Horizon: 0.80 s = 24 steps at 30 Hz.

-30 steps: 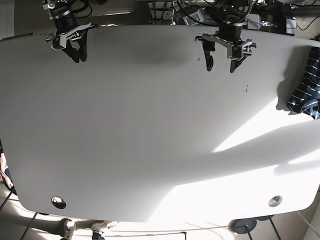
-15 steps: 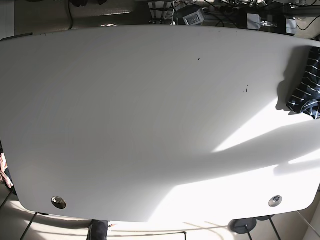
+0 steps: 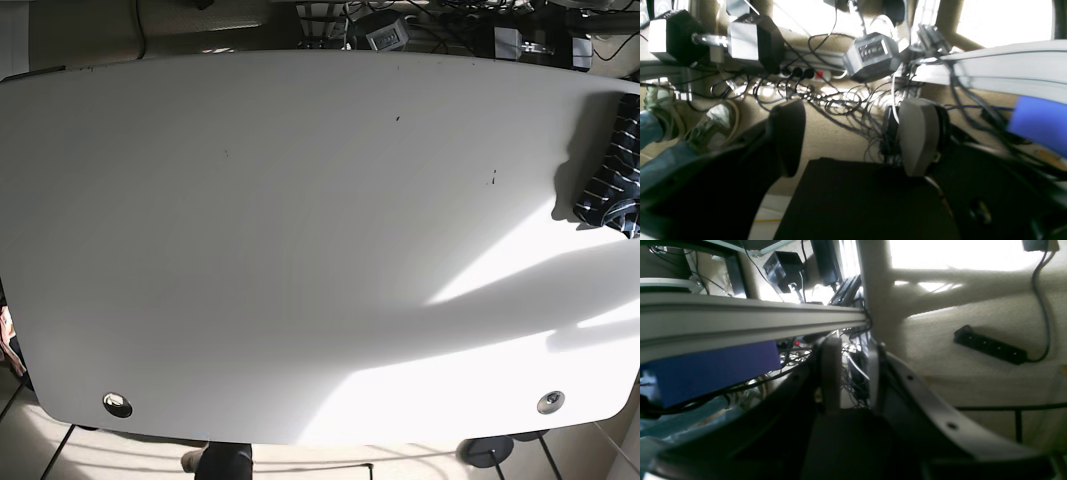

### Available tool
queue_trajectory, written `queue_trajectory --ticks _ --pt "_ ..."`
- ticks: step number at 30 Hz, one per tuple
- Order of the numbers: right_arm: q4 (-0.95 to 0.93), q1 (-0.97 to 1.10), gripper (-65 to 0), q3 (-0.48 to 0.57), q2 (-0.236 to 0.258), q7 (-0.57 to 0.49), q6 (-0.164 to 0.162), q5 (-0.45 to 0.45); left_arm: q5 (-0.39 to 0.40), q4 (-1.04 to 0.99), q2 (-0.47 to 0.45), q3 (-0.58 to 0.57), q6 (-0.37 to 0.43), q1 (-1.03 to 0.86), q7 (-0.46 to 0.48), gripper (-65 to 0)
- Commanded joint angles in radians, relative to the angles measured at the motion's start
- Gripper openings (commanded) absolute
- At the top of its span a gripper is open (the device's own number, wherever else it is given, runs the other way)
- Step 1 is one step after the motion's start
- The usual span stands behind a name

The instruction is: Fold the T-shirt properly

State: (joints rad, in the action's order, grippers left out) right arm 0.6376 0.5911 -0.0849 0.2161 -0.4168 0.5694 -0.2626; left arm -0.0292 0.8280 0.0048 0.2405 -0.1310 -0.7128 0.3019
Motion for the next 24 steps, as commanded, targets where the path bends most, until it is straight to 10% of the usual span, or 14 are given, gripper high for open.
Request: queue_trajectory --ticks 1,24 --pt "-0.075 -0.024 -52.0 0.030 0.024 -0.044 0.011 -0.004 0.004 -0.077 -0.021 0.001 -0.002 0.023 0.009 -24.9" --pt "-0.118 -0.055 -52.0 0.070 0.016 -0.095 0.010 -0.007 0.001 -0.135 -0.030 0.000 0.000 0.092 0.007 -24.9"
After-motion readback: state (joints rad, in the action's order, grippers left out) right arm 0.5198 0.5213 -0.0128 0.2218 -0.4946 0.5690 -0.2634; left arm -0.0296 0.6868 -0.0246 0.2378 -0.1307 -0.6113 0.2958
